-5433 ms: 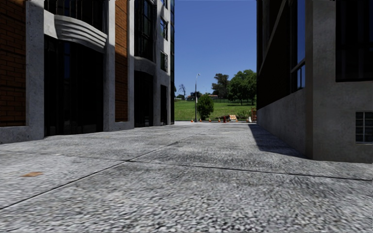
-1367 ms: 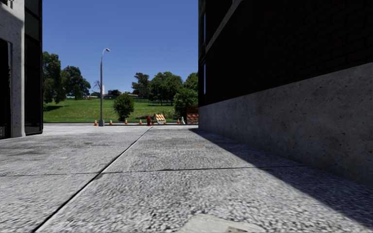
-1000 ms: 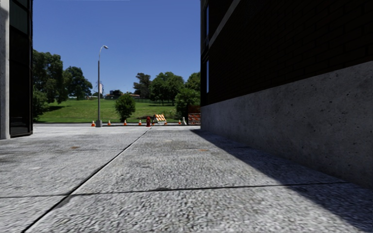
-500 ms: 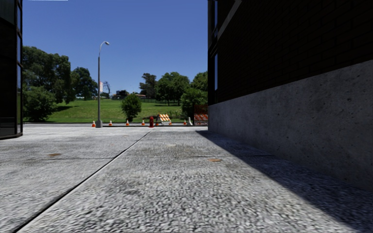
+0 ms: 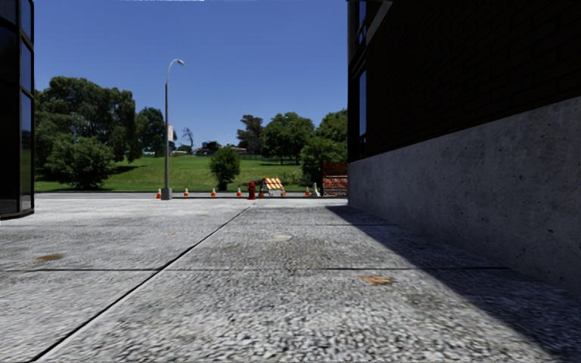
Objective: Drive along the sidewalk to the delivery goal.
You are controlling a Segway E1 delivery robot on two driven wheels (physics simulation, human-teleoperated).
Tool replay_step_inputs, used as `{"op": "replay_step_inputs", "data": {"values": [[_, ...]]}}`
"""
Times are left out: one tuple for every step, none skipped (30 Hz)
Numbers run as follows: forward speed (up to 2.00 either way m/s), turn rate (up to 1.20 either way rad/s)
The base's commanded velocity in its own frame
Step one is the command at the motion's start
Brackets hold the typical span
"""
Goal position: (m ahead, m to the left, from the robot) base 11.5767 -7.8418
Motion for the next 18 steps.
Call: {"op": "replay_step_inputs", "data": {"values": [[2.00,0.35],[2.00,0.35],[2.00,0.35],[2.00,0.35],[2.00,0.35],[2.00,0.35],[2.00,0.35],[2.00,0.35],[2.00,0.35],[2.00,0.35],[2.00,0.35],[2.00,0.35],[2.00,0.35],[2.00,0.35],[2.00,0.35],[2.00,0.35],[2.00,0.35],[2.00,0.35]]}}
